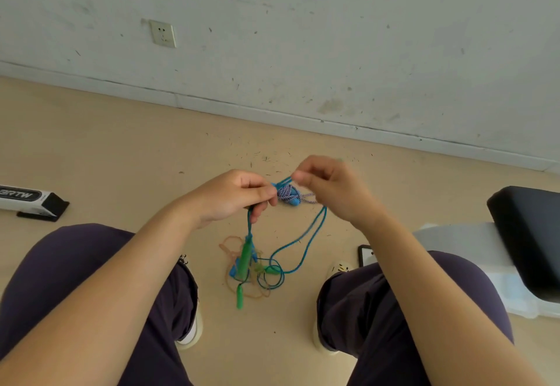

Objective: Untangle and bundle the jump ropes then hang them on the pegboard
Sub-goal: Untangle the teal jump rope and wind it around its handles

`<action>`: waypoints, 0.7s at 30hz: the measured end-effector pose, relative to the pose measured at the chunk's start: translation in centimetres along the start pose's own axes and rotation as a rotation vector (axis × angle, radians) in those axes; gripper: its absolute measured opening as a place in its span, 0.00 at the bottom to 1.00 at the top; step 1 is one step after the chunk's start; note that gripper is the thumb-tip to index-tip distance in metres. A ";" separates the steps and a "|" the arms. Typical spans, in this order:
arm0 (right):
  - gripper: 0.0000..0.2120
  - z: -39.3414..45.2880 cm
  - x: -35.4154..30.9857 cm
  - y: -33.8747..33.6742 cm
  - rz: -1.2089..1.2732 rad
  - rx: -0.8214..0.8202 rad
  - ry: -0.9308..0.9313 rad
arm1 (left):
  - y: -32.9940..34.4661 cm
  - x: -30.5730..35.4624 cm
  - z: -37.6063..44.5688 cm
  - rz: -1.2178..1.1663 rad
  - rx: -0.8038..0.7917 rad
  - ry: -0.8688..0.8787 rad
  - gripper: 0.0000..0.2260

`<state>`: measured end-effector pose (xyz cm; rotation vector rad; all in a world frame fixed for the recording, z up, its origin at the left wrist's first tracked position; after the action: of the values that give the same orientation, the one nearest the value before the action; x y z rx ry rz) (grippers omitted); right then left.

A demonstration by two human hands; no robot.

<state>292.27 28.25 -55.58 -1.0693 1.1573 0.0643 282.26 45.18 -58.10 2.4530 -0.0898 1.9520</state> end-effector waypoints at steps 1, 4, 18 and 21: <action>0.08 0.1 0.3 -0.8 0.048 0.114 0.017 | -0.4 -0.1 -0.1 0.043 0.025 -0.010 0.11; 0.10 0.1 1.5 -2.6 0.183 0.315 0.087 | -1.3 -0.6 -0.4 0.170 0.073 -0.068 0.12; 0.24 -1.2 -0.8 -0.5 0.231 -0.125 0.060 | 1.2 -0.5 0.3 -0.121 0.084 -0.047 0.15; 0.22 -1.1 -0.6 -0.4 0.205 -0.173 0.071 | 1.1 -0.5 0.4 -0.147 0.052 -0.030 0.12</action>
<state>291.49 27.52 -54.87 -1.1083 1.3415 0.2939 282.46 44.04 -58.71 2.4420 0.1388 1.8812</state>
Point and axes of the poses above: each hand's wrist, its own z-axis towards the middle knuckle, its own y-axis out of the palm, x = y × z, the point moved 3 cm from there along z, towards the middle knuckle, and after that the axes turned 13 degrees about -z, right-handed, at the moved point
